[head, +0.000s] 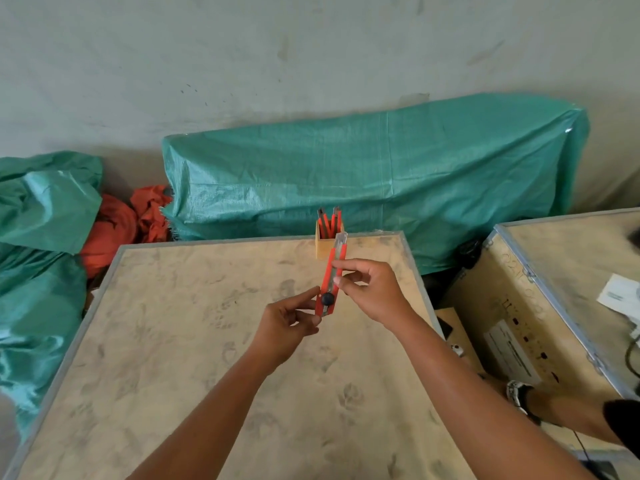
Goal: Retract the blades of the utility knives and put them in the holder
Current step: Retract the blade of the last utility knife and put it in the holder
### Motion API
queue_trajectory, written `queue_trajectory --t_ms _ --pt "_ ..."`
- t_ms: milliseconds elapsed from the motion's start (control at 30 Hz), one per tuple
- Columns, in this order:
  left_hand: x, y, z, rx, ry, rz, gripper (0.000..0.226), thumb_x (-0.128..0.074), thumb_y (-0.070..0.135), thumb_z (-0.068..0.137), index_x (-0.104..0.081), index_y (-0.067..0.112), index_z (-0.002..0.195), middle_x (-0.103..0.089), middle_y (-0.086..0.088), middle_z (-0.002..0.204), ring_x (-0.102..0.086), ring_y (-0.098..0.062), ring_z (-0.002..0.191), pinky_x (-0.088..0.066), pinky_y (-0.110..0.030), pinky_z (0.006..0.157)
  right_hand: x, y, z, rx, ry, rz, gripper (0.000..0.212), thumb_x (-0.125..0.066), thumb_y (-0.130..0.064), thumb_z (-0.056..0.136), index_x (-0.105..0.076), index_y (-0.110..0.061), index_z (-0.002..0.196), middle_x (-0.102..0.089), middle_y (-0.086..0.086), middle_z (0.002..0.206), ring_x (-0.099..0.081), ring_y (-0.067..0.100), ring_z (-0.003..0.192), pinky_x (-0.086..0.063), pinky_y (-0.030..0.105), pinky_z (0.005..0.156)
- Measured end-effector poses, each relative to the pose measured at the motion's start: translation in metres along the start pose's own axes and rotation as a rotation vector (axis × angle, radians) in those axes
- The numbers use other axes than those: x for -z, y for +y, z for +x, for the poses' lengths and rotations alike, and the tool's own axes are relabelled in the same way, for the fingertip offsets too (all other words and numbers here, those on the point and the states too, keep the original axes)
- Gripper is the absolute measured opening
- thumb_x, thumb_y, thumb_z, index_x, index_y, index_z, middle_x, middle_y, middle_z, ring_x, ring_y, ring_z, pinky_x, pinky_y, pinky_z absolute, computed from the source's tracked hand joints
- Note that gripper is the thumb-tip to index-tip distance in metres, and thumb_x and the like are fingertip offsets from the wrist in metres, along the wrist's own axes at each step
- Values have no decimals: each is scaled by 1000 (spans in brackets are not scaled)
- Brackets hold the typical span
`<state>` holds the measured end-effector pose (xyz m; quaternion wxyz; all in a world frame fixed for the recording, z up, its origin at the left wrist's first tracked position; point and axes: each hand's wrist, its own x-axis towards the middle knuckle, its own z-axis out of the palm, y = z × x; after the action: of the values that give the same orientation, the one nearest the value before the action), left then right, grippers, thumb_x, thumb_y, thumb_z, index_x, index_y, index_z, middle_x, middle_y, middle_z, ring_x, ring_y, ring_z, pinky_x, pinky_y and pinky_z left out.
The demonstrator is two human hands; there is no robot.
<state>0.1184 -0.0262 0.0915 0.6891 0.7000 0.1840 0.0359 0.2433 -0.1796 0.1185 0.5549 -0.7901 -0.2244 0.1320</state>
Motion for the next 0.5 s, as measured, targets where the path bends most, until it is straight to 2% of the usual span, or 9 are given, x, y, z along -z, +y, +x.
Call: queue_trajectory --t_ms 100,167,267,367,433,500 --pt "-5 9 35 8 53 3 47 -72 -5 83 -68 17 124 -75 -2 109 -69 -36 94 -62 -45 83 12 5 32 13 40 7 30 -76 -6 85 -78 -25 109 -77 -8 108 -72 3 82 -58 23 86" --pt "-8 14 61 13 74 35 44 -73 -2 83 -68 18 122 -74 0 113 -72 -27 95 -61 -45 85 18 10 57 7 73 -1 30 -77 -7 85 -78 -25 108 -76 -11 105 -73 2 84 -58 19 84" --pt "-11 19 104 -6 108 194 45 -76 11 83 -66 22 125 -68 3 127 -68 -12 106 -55 -35 94 25 21 100 -18 101 -36 29 -76 -7 85 -78 -25 108 -74 -14 102 -71 -3 85 -53 9 79" --pt "-14 22 152 22 140 345 54 -77 19 81 -59 26 132 -61 2 136 -60 -15 118 -51 -33 95 23 38 146 -22 143 -79 26 -74 -5 87 -79 -22 106 -75 -10 104 -67 -8 86 -51 7 78" --pt "-16 25 182 44 143 409 62 -78 19 81 -53 25 137 -58 -1 139 -57 -20 123 -48 -35 98 18 51 174 -22 181 -101 26 -73 -3 87 -79 -20 106 -77 -6 104 -69 -6 84 -55 11 78" --pt "-19 26 209 55 131 438 66 -77 15 81 -49 22 140 -57 -4 140 -54 -24 127 -42 -31 98 11 66 199 -36 214 -114 27 -72 -3 86 -80 -20 105 -78 -5 102 -73 3 82 -60 22 80"
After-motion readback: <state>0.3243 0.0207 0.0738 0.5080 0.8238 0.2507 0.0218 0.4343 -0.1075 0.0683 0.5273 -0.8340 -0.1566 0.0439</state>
